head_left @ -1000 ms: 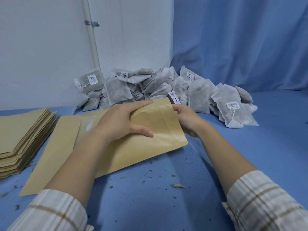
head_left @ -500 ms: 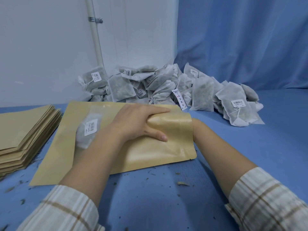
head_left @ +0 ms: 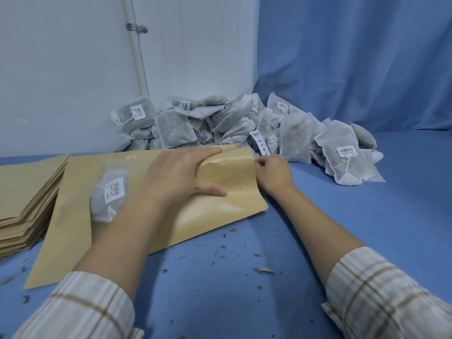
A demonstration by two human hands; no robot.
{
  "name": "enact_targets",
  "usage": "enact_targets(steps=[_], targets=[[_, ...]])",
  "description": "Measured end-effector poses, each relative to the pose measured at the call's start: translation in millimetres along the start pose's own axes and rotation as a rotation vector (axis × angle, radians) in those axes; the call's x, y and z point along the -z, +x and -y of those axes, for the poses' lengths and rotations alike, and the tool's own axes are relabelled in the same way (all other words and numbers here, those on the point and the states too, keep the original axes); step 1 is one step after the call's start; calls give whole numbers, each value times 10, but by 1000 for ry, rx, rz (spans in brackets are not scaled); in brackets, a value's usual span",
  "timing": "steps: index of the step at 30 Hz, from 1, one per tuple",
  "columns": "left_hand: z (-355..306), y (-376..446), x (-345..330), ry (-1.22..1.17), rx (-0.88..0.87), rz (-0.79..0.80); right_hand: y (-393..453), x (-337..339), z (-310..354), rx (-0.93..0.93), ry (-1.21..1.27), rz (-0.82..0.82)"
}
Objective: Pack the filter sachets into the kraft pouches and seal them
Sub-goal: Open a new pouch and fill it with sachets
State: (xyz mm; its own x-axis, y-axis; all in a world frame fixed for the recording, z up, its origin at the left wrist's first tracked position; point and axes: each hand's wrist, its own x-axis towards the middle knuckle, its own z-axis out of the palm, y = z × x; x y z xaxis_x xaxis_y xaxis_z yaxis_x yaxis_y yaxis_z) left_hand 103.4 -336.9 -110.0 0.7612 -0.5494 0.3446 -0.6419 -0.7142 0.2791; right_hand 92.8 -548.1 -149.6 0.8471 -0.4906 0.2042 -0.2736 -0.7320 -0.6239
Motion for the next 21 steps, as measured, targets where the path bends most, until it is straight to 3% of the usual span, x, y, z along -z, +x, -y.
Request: enact_targets(steps=[3,10,17,21], targets=[[33,8,-7,-3,22,-29,78,-132,-83,47,-285,90],[105,14,-40,12,84,-65,319,-216,3,16,-629,154],[93,21,-73,41,79,-66,473,-227,-137,-50,-470,103],[94,9,-53,18,86,-66,409,-193,-138,87,-196,-223]])
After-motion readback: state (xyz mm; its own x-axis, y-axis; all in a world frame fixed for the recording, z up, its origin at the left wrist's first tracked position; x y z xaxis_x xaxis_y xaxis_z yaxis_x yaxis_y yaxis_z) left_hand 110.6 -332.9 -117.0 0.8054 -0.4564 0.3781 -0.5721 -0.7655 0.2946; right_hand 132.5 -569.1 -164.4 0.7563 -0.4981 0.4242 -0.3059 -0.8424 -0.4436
